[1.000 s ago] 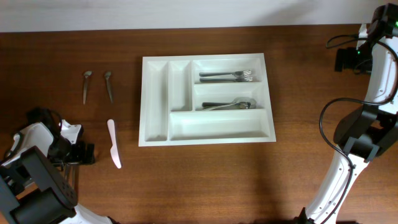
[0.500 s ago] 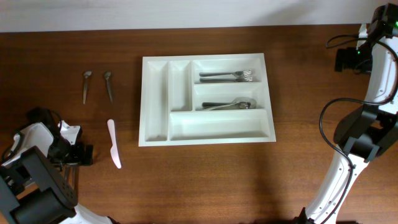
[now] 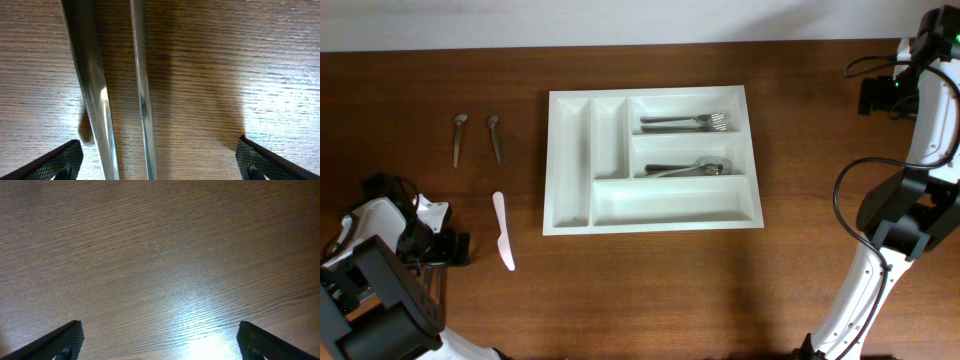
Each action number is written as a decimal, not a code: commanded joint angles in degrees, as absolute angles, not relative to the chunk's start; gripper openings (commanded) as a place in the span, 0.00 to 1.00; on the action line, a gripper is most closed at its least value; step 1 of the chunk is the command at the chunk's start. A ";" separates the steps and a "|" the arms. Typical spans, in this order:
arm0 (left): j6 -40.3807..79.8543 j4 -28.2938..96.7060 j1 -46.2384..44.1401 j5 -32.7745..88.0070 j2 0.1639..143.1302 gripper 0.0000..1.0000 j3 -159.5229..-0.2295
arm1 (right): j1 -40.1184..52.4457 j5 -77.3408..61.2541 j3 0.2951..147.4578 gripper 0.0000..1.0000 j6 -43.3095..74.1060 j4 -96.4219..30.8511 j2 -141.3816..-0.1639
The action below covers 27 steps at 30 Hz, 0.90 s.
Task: Pack container
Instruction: 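Close the left gripper on the tongs' closed end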
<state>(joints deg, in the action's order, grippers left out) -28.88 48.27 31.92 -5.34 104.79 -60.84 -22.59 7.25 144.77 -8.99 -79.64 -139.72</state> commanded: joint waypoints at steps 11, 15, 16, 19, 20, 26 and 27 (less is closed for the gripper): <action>-25.69 47.48 32.16 -5.54 105.43 0.99 -59.29 | -22.90 7.11 144.53 0.99 -8.56 -79.66 -139.94; -25.30 47.55 32.16 -5.26 105.43 0.99 -59.29 | -22.90 7.11 144.53 0.99 -8.56 -79.66 -139.94; -25.28 47.62 32.16 -4.75 105.43 0.99 -59.27 | -22.90 7.11 144.53 0.99 -8.56 -79.66 -139.94; -24.88 48.05 32.16 -3.38 105.43 0.99 -59.27 | -22.90 7.11 144.53 0.99 -8.56 -79.66 -139.94; -24.91 48.18 32.16 -3.38 105.43 0.99 -59.27 | -22.90 7.11 144.53 0.99 -8.56 -79.66 -139.94; -24.93 48.18 32.16 -3.40 105.43 0.99 -59.00 | -22.90 7.11 144.53 0.99 -8.56 -79.66 -139.94; -24.93 48.18 32.16 -3.40 105.43 0.99 -59.00 | -22.90 7.11 144.53 0.99 -8.56 -79.66 -139.94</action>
